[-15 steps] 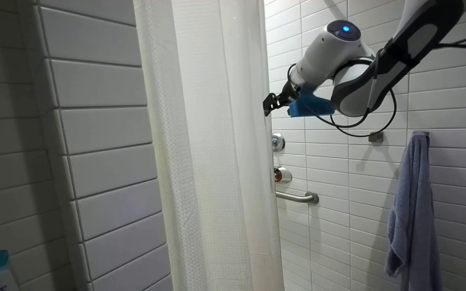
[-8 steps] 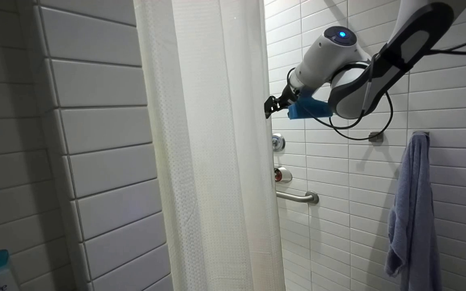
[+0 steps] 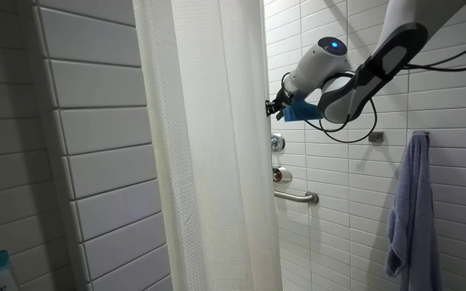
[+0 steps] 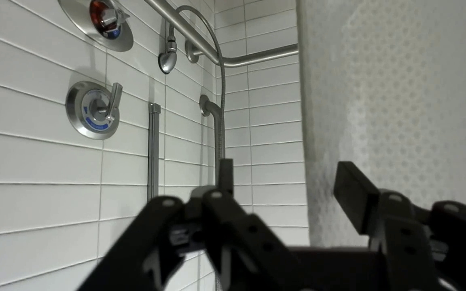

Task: Move the shower curtain to the left

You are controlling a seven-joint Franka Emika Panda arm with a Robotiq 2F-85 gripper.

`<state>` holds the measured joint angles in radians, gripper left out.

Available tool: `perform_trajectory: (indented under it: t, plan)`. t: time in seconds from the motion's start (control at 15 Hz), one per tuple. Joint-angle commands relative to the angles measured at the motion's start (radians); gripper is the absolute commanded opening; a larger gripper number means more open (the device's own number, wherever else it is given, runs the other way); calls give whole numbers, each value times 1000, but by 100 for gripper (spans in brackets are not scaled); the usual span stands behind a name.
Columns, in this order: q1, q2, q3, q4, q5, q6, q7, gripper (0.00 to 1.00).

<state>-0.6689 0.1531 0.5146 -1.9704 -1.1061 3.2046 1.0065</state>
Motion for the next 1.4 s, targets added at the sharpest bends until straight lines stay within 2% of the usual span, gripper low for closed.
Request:
perform_trajectory:
  t: [0.0,0.07,0.13,0.2,0.33,0.67,0.93,1.0,1.07,1.2,1.33]
  plan:
    - [187,-7,-167,-22,188,65,-170,36]
    - [217,-14,-188,-42,248,84,-208,27]
    - [89,-1,-46,-29,169,72,-146,21]
    - [115,-18,-55,-56,197,88,-174,14]
    - [103,-39,-14,-89,187,116,-169,1]
    - [93,-114,95,-196,118,203,-130,0]
    - [117,-186,149,-255,-31,280,-54,1]
    - [130,-187,171,-235,-76,259,-25,0]
    - [142,-215,174,-246,-99,261,-12,22]
    - [162,-252,183,-247,-129,258,21,29]
    - [172,-308,180,-254,-105,255,20,42]
